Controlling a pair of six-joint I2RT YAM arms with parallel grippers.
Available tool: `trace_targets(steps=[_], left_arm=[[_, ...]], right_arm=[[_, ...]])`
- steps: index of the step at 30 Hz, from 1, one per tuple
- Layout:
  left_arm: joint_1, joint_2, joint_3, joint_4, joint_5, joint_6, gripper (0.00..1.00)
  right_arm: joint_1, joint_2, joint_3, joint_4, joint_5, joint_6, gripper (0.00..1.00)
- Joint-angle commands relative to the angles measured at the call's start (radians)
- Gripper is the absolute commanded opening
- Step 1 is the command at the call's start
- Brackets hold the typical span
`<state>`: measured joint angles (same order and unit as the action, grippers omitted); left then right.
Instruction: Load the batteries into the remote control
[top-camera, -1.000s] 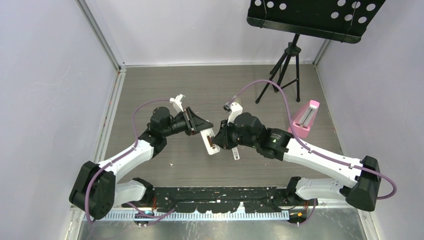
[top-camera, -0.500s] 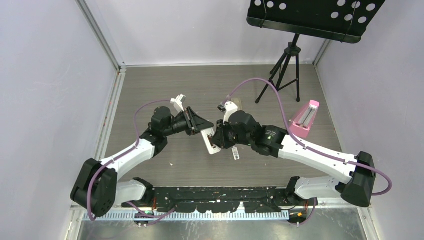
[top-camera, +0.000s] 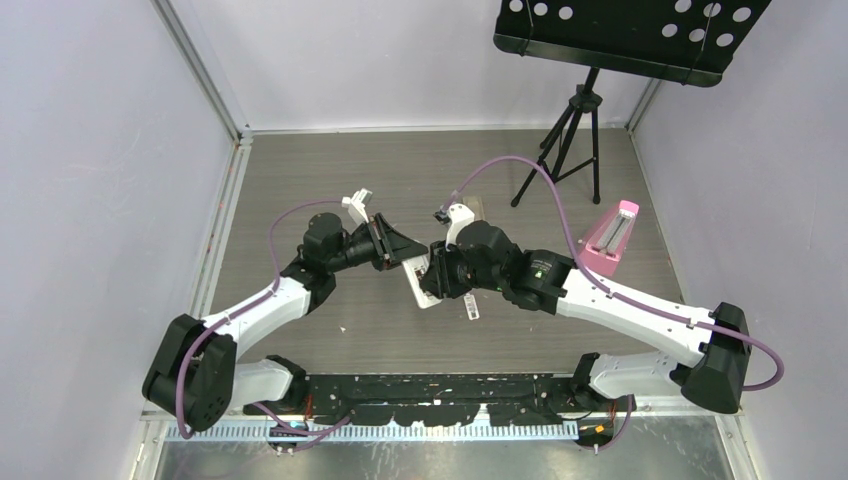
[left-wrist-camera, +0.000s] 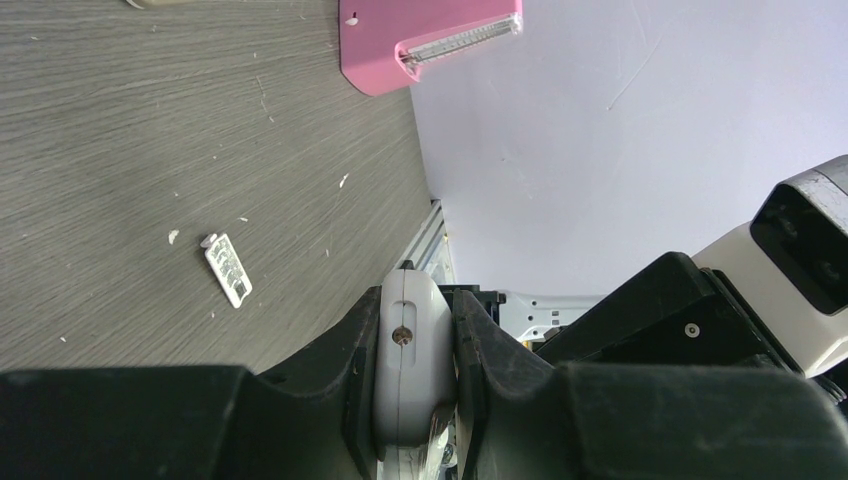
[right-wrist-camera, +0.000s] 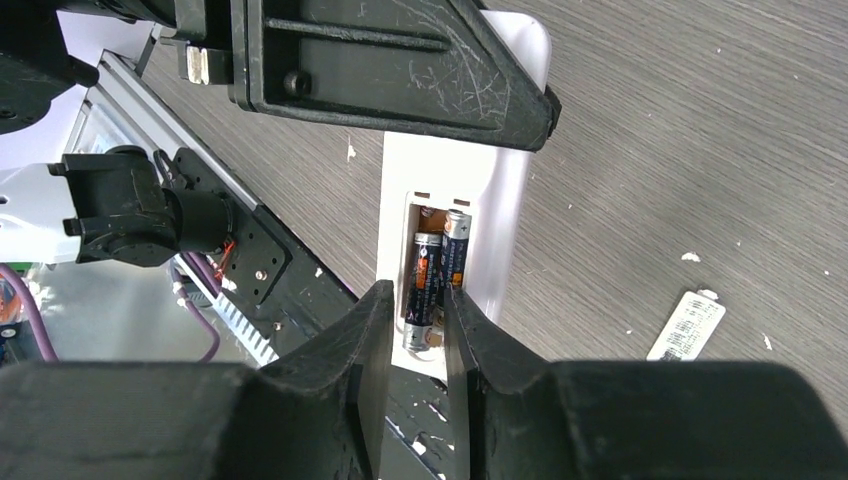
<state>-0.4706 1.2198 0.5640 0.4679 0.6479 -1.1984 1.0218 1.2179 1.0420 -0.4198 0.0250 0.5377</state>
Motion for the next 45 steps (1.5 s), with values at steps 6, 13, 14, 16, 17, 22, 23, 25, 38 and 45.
trace_targets(steps=[6,13,14,16,17,22,23,25,38,45], left_arm=[[0.006,-0.008,0.001,0.090,0.004,-0.037,0.00],[0.007,-0.019,-0.043,0.202,-0.078,-0.195,0.00],[0.007,-0.019,-0.066,0.239,-0.097,-0.234,0.00],[0.007,-0.015,-0.094,0.313,-0.134,-0.311,0.00],[0.008,-0.014,-0.106,0.350,-0.159,-0.351,0.00],[0.007,-0.002,-0.132,0.493,-0.249,-0.514,0.00],[0.006,-0.003,-0.132,0.506,-0.267,-0.532,0.00],[0.006,-0.011,-0.137,0.519,-0.305,-0.567,0.00],[0.006,-0.018,-0.133,0.570,-0.354,-0.636,0.00],[0.006,-0.013,-0.131,0.587,-0.337,-0.633,0.00]], right_arm=[[0.006,-0.060,0.022,0.056,0.077,0.069,0.37],[0.005,-0.248,-0.158,0.311,0.166,0.183,0.62],[0.006,-0.273,-0.186,0.352,0.181,0.198,0.64],[0.006,-0.315,-0.238,0.426,0.208,0.228,0.69],[0.005,-0.330,-0.257,0.459,0.218,0.248,0.71],[0.006,-0.368,-0.350,0.579,0.312,0.434,0.72],[0.005,-0.369,-0.371,0.608,0.325,0.495,0.73],[0.006,-0.355,-0.393,0.648,0.330,0.555,0.73],[0.006,-0.233,-0.391,0.786,0.306,0.679,0.74],[0.007,-0.254,-0.427,0.839,0.345,0.698,0.72]])
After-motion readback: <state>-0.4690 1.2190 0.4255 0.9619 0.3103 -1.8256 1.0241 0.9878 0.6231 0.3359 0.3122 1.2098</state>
